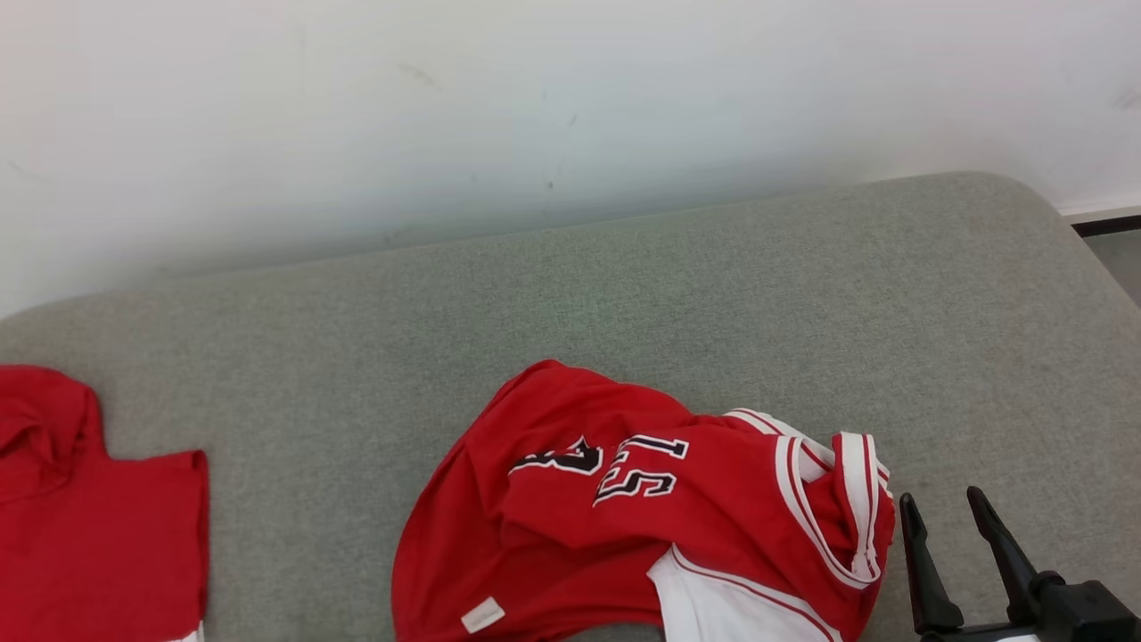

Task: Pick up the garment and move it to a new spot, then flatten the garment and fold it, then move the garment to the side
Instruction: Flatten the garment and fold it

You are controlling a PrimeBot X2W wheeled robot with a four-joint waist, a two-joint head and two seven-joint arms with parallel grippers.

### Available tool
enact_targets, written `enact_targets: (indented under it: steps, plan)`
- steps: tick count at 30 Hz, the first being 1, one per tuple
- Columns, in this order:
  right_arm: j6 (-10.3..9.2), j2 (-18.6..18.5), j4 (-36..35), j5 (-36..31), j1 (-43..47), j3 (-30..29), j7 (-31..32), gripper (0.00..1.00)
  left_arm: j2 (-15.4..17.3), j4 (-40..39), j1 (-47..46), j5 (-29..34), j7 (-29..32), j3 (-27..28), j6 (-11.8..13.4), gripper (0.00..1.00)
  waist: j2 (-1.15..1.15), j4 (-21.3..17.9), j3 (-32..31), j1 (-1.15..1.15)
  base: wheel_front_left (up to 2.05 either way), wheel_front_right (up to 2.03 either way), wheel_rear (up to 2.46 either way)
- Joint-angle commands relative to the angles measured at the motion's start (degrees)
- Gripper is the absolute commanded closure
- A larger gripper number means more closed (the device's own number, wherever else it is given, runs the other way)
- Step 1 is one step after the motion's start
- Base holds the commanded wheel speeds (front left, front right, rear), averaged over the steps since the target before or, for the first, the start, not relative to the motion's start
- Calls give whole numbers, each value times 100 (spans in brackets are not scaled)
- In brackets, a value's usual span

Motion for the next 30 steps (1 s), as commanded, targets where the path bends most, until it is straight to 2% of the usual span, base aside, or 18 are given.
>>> enact_targets:
  steps: [1, 8, 11, 16, 19, 30]
  plan:
    - [-14, -51, -7, -27, 55, -10, 6, 0, 0, 71, 152, 108, -112, 7, 99, 0, 0, -9, -49, 0, 0, 0, 0]
    - [-14, -165, -123, -73, 173, -129, 6, 0, -119, 146, 420, 414, -1322, 362, 480, 0, 0, 59, -237, 0, 0, 0, 0]
    - [-14, -231, -202, -119, 234, -156, 5, 0, -201, 168, 426, 590, -1753, 500, 543, 0, 0, 120, -321, 0, 0, 0, 0]
    - [-14, -309, -328, -192, 308, -121, 6, 0, -471, 70, 420, 1077, -1915, 856, 500, 0, 0, 218, -462, 0, 0, 0, 0]
    - [-15, -305, -372, -220, 395, -59, 6, 0, -778, -98, 559, 1491, -1909, 1194, 321, 0, 0, 271, -507, 0, 0, 0, 0]
    - [-15, -151, -144, -227, 760, 172, 6, 0, -1753, -43, 1148, 2698, -1912, 2233, -719, 0, 0, 299, -628, 0, 0, 0, 0]
